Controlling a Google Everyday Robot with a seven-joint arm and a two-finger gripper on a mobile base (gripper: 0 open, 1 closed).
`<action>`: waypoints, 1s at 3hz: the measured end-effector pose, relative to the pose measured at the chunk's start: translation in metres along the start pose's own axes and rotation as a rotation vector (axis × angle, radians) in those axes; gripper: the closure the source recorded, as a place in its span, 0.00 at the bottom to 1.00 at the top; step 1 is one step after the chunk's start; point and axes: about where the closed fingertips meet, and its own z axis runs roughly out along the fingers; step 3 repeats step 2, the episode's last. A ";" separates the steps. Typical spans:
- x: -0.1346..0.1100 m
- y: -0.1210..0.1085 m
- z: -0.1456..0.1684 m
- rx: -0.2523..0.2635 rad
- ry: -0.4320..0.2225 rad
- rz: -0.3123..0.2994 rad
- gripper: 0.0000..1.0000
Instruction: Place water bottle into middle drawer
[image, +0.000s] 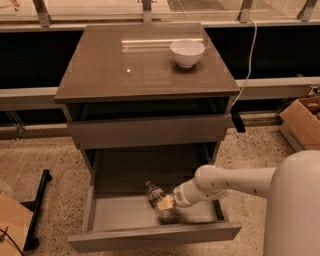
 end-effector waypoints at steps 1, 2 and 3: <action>0.001 0.001 0.002 -0.002 0.003 0.000 0.01; 0.001 0.001 0.002 -0.003 0.003 -0.001 0.00; 0.001 0.001 0.002 -0.003 0.003 -0.001 0.00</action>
Offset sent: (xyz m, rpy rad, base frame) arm -0.0008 0.0012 -0.0009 0.0007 0.0021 0.0020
